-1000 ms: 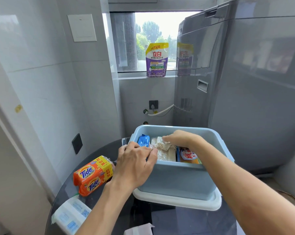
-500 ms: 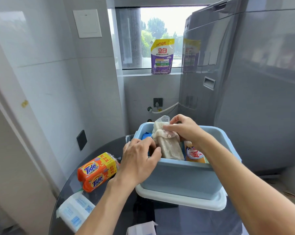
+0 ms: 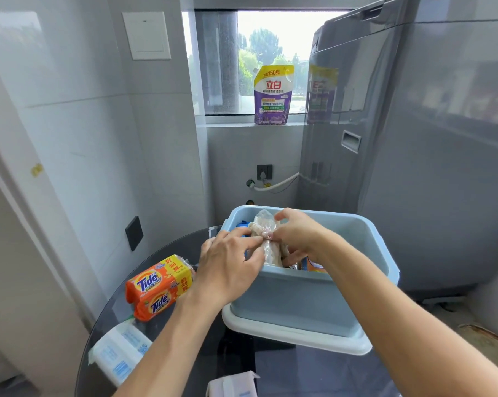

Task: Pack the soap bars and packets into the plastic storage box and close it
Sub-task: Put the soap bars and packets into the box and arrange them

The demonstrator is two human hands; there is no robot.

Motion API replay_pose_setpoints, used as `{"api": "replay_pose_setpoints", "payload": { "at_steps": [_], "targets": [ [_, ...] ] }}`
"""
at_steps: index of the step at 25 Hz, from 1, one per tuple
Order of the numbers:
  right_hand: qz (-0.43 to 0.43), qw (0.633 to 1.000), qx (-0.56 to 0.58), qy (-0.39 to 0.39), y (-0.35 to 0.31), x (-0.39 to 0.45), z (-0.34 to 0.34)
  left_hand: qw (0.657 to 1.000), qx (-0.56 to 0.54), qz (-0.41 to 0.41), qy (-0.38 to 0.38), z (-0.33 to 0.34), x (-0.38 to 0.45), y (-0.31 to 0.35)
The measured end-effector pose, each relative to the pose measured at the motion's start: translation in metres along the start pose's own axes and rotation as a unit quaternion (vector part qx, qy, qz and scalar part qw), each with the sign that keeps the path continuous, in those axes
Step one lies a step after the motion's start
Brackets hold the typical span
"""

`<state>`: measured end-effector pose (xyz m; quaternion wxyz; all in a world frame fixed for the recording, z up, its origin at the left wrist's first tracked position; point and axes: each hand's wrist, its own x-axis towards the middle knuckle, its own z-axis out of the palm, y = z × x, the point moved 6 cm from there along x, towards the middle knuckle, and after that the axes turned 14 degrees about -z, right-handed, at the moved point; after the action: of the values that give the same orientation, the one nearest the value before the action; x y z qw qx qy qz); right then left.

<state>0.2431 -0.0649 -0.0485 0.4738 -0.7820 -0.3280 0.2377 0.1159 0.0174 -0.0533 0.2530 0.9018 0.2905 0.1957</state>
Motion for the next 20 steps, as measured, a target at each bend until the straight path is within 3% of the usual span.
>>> {"api": "replay_pose_setpoints", "payload": {
  "at_steps": [3, 4, 6, 8, 11, 15, 20],
  "targets": [
    [-0.047, 0.997, 0.02, 0.054, 0.005, -0.005, -0.019, 0.999, 0.015, -0.023, -0.024, -0.001, 0.005, -0.003],
    [-0.085, 0.988, -0.054, 0.117, 0.004, -0.009, -0.042, 0.999, 0.016, -0.023, -0.03, -0.001, 0.006, -0.003],
    [-0.11, 0.928, -0.293, 0.202, 0.005, -0.025, -0.084, 0.999, 0.015, -0.017, -0.031, -0.001, 0.006, -0.002],
    [-0.028, 0.915, -0.378, 0.138, 0.02, -0.042, -0.092, 0.999, 0.018, -0.01, -0.027, 0.0, 0.004, 0.0],
    [0.082, 0.939, -0.334, 0.02, 0.039, -0.045, -0.06, 0.999, 0.024, -0.018, -0.021, 0.001, 0.004, -0.003],
    [0.123, 0.965, -0.226, 0.057, 0.042, -0.044, -0.056, 0.999, 0.03, -0.017, -0.019, 0.001, 0.003, -0.003],
    [0.095, 0.988, 0.035, 0.118, 0.047, -0.038, -0.058, 0.999, 0.032, -0.016, -0.013, 0.002, 0.004, -0.004]
  ]
}}
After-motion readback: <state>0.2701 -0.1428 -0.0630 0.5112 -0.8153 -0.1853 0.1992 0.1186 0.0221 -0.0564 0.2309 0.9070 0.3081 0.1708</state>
